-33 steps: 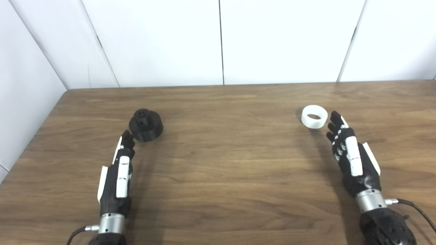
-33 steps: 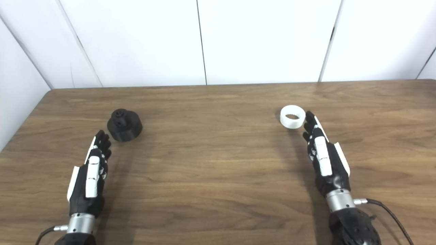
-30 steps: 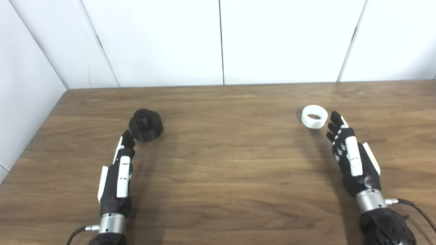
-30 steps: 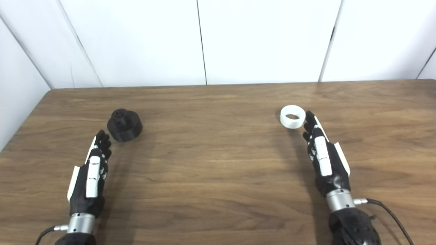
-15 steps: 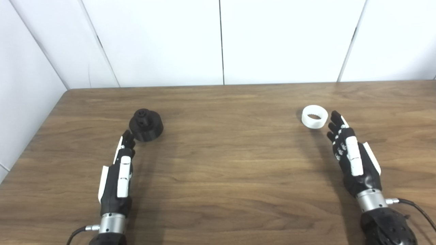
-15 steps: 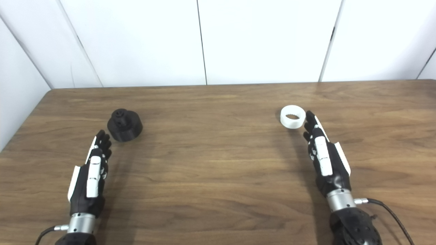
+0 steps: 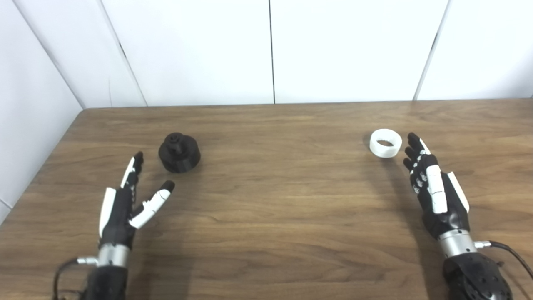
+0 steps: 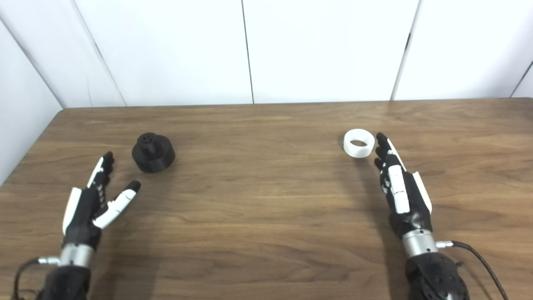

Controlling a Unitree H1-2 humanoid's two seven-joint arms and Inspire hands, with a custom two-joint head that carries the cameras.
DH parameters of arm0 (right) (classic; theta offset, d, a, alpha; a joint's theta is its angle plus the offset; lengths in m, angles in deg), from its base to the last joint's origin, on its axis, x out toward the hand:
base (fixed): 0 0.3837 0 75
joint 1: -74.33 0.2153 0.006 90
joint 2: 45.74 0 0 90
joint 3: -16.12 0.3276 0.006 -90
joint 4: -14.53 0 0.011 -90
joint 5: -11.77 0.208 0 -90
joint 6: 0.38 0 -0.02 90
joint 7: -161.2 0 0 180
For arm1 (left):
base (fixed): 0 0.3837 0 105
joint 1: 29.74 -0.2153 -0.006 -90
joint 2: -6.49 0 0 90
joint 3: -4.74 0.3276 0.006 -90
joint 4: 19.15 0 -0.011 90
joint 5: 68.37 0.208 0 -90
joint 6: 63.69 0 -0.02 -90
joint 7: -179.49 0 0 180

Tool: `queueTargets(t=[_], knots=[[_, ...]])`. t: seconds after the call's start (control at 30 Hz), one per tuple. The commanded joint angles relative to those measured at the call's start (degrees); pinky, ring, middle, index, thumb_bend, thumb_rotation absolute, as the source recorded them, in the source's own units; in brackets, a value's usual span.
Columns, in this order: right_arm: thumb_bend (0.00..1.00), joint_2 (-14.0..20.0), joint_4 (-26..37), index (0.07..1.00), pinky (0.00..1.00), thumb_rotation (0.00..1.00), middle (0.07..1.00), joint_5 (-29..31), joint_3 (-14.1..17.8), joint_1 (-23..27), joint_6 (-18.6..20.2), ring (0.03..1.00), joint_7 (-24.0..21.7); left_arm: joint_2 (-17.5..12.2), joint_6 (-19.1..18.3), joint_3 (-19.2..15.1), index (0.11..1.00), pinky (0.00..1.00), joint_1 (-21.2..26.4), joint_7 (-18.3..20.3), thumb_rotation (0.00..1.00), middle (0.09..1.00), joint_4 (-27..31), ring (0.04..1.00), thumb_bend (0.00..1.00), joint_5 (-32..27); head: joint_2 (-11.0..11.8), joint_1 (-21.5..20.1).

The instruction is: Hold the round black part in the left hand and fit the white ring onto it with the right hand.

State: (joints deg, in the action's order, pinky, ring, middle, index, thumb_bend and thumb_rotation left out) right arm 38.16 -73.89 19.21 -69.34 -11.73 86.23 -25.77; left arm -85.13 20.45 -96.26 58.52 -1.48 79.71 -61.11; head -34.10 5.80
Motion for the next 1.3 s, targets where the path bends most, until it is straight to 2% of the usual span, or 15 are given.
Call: queueTargets(t=[0.0,0.13,0.23,0.37,0.47,0.57,0.63,0.7,0.83,0.93,1.27], knots=[[0.53,-0.2,-1.2,0.949,1.00,1.00,0.997,0.0,0.1,0.5,-2.7,1.000,0.0,-4.6,-2.2,-0.6,0.971,1.00,4.8,0.3,0.40,1.000,1.5,1.000,0.86,3.3,0.0,0.1],[0.56,-0.1,-1.7,0.947,1.00,1.00,0.996,0.3,0.1,0.5,-3.2,1.000,-0.3,-8.7,-7.3,0.7,0.968,0.98,8.1,1.0,0.41,1.000,0.7,1.000,0.93,7.8,0.0,0.1],[0.56,-0.1,-1.9,0.947,1.00,1.00,0.996,0.4,0.2,0.5,-3.3,1.000,-0.3,-10.4,-8.8,1.5,0.967,0.98,9.5,1.4,0.41,1.000,0.0,1.000,0.94,9.3,0.2,0.9],[0.57,-0.2,-2.2,0.945,1.00,1.00,0.996,0.4,0.1,0.4,-3.4,1.000,-0.3,-13.5,-7.9,3.2,0.964,0.97,12.2,2.3,0.39,0.998,-3.2,1.000,0.93,12.5,0.4,1.0],[0.57,-0.2,-2.3,0.944,1.00,1.00,0.996,0.3,0.1,0.4,-3.5,1.000,-0.2,-14.1,-7.8,3.6,0.963,0.97,12.6,2.4,0.39,1.000,-3.9,1.000,0.93,13.1,0.4,1.0],[0.57,-0.3,-2.3,0.945,1.00,1.00,0.994,0.2,0.0,0.4,-3.7,1.000,-0.2,-17.1,-6.5,6.4,0.941,0.97,15.5,2.9,0.37,0.980,-8.2,1.000,0.92,17.0,0.6,0.7],[0.58,-0.2,-2.3,0.945,1.00,1.00,0.993,0.1,-0.1,0.4,-3.7,1.000,-0.2,-17.8,-6.2,7.2,0.933,0.96,16.0,2.8,0.36,0.972,-9.1,1.000,0.92,17.9,0.6,0.7],[0.58,-0.3,-2.1,0.944,1.00,1.00,0.993,-0.4,0.0,0.2,-3.7,1.000,0.3,-19.2,-5.7,9.3,0.906,0.95,18.1,4.3,0.35,0.964,-12.2,1.000,0.93,19.0,0.7,0.3],[0.58,-0.3,-1.7,0.943,1.00,1.00,0.994,-0.5,0.1,0.0,-3.4,1.000,0.4,-20.3,-5.8,11.2,0.860,0.93,19.9,5.9,0.32,0.953,-14.6,1.000,0.96,19.8,0.6,0.2],[0.59,-0.1,-1.3,0.948,1.00,1.00,0.998,-0.4,0.2,0.0,-3.2,1.000,0.3,-21.3,-5.5,13.3,0.862,0.93,21.7,8.2,0.33,0.965,-17.4,1.000,0.95,20.6,0.7,-0.1],[0.59,0.0,-1.0,0.949,1.00,1.00,0.995,-0.4,0.4,0.0,-3.1,1.000,0.4,-21.7,-5.6,16.4,0.855,0.94,25.0,11.6,0.37,0.972,-21.3,1.000,0.96,21.3,0.6,-0.4]])
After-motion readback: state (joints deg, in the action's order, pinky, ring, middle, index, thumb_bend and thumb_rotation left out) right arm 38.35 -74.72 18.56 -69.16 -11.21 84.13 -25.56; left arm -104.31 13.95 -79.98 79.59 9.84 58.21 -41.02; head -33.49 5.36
